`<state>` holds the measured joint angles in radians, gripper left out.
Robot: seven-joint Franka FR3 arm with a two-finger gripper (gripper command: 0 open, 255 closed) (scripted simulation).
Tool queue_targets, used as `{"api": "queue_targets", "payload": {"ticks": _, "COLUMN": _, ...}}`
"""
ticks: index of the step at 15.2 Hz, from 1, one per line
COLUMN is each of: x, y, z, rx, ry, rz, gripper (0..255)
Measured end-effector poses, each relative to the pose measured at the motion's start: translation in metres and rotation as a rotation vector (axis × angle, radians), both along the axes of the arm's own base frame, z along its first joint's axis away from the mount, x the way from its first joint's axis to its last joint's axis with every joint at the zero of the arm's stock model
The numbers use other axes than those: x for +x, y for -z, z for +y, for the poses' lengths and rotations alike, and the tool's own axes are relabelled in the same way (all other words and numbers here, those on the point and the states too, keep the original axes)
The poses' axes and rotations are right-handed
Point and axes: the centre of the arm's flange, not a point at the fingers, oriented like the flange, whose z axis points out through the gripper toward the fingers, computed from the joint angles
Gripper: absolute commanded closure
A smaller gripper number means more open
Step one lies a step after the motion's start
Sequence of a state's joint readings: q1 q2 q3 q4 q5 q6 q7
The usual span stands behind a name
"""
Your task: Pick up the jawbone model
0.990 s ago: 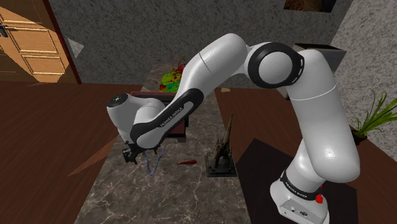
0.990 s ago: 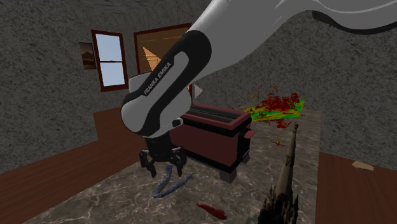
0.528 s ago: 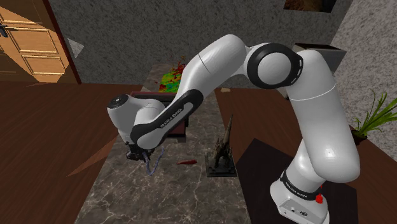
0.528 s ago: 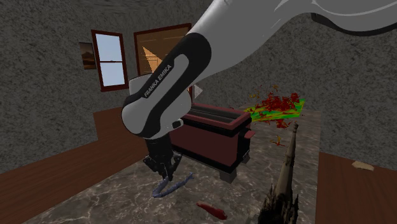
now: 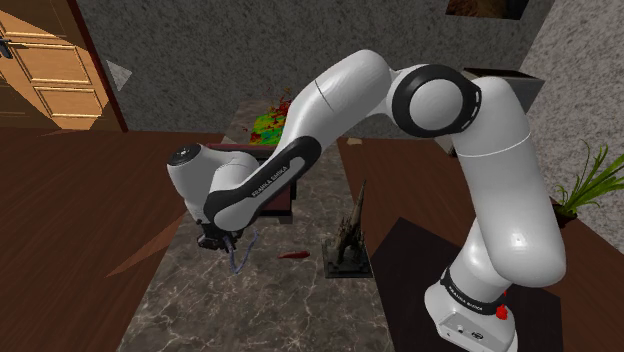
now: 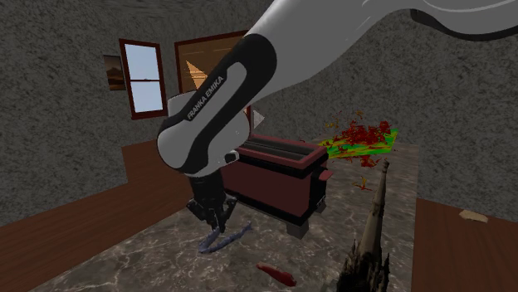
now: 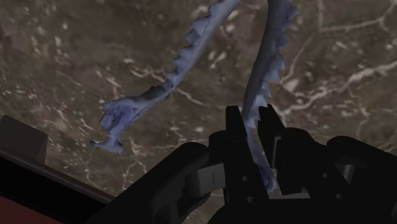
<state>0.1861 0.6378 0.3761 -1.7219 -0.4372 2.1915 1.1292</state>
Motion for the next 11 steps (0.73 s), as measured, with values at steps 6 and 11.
{"api": "queue_targets", "payload": {"ticks": 6, "x": 0.001, "y": -0.03, "z": 0.0, "rx": 0.0, "ry": 0.0, "rz": 0.0, "gripper": 255}}
{"api": "queue_targets", "payload": {"ticks": 11, "x": 0.001, "y": -0.057, "z": 0.0, "rx": 0.0, "ry": 0.0, "rz": 0.0, "gripper": 255}}
